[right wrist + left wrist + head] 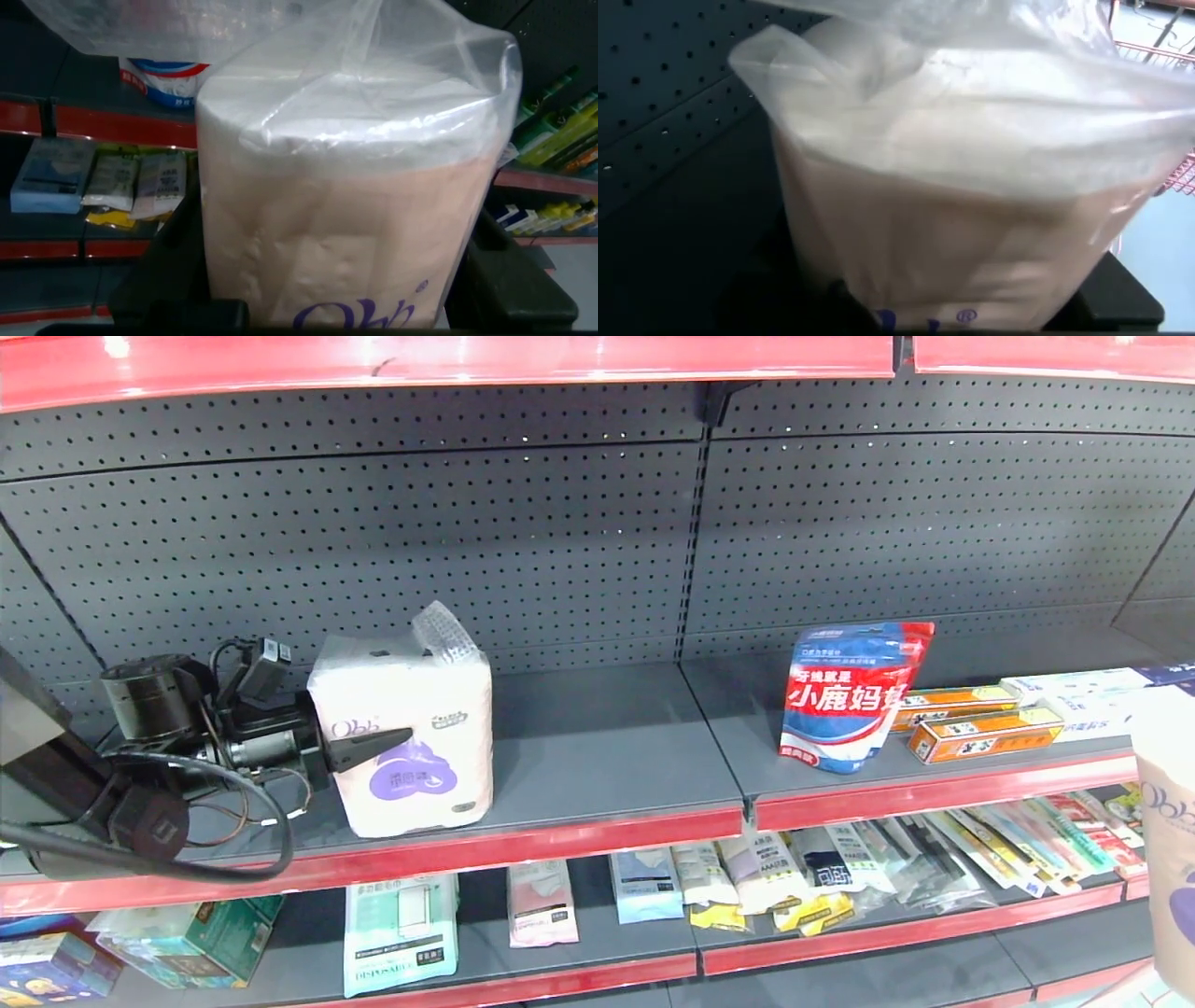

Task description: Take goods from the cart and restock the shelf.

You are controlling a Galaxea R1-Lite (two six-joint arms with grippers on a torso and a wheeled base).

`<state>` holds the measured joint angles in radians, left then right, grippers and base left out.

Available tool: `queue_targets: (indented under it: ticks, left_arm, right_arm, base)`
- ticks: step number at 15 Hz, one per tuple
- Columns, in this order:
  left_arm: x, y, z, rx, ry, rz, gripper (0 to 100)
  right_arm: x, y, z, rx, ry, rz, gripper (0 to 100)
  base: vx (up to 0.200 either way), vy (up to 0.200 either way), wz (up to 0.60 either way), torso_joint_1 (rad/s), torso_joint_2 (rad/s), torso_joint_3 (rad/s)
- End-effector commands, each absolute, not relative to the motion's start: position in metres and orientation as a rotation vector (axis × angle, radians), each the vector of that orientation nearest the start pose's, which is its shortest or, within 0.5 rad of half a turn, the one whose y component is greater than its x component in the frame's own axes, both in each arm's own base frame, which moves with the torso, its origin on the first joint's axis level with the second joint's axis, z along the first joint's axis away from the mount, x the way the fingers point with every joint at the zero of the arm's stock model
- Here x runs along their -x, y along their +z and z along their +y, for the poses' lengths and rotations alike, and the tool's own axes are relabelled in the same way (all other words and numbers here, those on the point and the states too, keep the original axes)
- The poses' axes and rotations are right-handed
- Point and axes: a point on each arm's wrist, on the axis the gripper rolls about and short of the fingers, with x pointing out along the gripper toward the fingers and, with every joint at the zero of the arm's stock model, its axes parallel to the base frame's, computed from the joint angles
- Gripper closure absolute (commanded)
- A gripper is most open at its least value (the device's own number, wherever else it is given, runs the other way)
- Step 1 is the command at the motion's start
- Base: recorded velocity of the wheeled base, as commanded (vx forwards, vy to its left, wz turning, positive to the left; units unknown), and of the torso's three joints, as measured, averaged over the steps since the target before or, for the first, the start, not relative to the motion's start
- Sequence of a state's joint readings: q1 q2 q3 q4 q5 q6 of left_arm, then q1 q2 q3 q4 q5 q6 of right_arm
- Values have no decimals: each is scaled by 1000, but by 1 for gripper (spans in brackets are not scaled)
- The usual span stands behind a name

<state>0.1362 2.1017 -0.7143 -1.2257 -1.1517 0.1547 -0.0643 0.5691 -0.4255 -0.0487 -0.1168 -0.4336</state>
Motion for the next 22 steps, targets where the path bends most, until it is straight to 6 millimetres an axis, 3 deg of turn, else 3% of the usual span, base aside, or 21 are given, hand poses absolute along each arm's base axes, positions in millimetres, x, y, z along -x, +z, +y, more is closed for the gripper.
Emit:
queue_targets:
  ticks: [1, 7, 17, 22]
  left_arm:
    - [-347, 82, 27, -33, -1025, 64, 100]
    - [-356, 59, 36, -50, -1075, 24, 100]
    - [-348, 55, 53, -19, -1139, 28, 100]
    - [-353, 41, 53, -49, -1143, -1, 100]
  right_arm:
    - [-33, 201, -5, 435, -157, 134, 100]
    - [-35, 206, -5, 437, -158, 130, 100]
    - [-37, 209, -5, 460, -156, 134, 100]
    - [-37, 209, -5, 460, -169, 133, 100]
  base:
    - [0, 0, 0, 0, 0, 0]
    - [0, 0, 0, 0, 0, 0]
    - [0, 0, 0, 0, 0, 0]
    - [0, 0, 0, 0, 0, 0]
